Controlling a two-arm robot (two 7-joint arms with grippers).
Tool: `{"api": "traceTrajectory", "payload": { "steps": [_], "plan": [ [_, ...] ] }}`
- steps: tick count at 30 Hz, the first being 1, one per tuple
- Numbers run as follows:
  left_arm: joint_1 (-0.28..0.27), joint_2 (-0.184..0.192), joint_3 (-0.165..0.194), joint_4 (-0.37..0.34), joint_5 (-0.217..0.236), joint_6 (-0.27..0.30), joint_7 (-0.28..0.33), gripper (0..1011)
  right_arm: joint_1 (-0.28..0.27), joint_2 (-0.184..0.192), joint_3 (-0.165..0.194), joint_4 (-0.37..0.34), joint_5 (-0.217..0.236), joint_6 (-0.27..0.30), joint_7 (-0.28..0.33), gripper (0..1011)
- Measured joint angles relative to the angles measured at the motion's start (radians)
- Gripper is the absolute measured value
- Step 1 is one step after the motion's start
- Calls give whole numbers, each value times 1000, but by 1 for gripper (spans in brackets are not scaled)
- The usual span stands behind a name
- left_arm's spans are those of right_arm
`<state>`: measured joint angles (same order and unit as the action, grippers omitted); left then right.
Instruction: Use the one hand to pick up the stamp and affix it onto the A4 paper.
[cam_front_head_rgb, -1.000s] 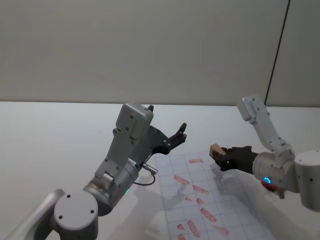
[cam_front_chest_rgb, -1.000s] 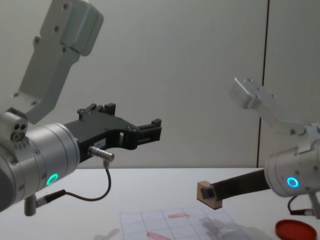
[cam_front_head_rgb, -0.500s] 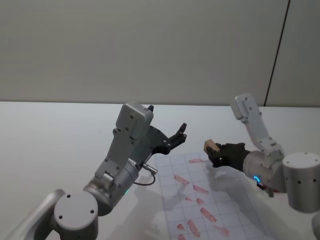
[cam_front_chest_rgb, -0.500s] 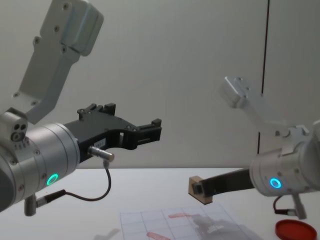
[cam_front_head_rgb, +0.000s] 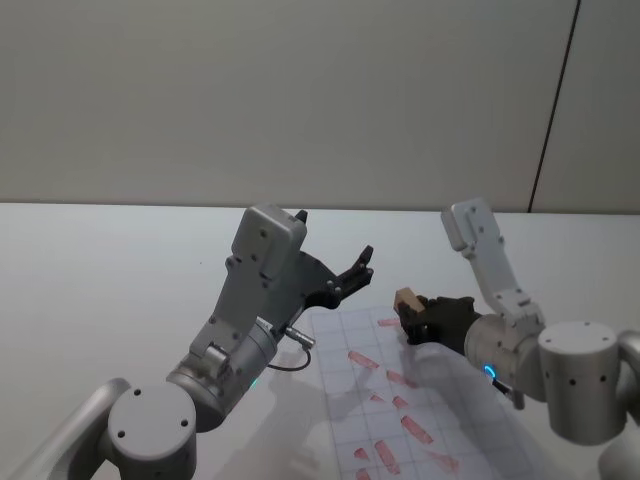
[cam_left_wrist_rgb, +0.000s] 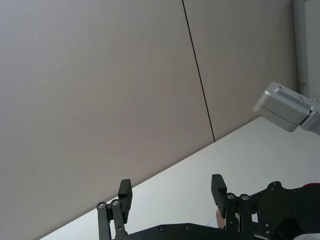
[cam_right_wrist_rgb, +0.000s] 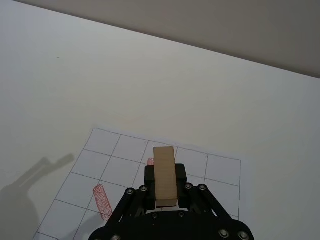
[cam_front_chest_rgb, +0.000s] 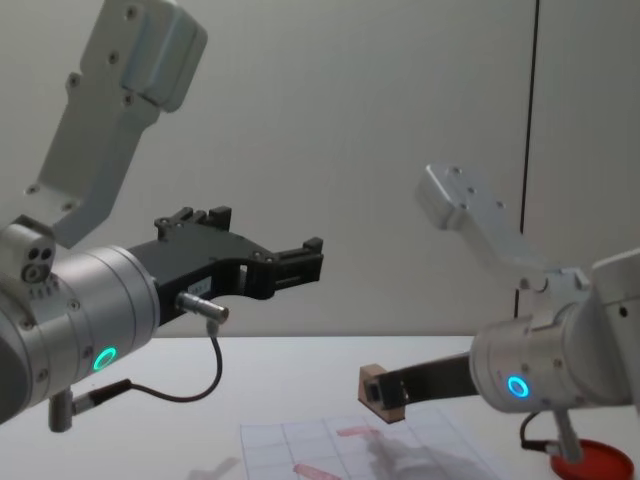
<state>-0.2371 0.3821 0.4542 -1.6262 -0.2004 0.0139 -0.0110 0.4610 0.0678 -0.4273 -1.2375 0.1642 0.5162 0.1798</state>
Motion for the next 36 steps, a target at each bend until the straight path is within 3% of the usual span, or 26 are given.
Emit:
{"api": "traceTrajectory", "payload": {
  "steps": [14,36],
  "plan": [
    [0,0,0,0,0,0,0,1002,-57,19,-11,-83,12,31,-36,217],
    [0,0,0,0,0,0,0,1002,-138,97,17,-206,36,99,21,217]
  ]
}}
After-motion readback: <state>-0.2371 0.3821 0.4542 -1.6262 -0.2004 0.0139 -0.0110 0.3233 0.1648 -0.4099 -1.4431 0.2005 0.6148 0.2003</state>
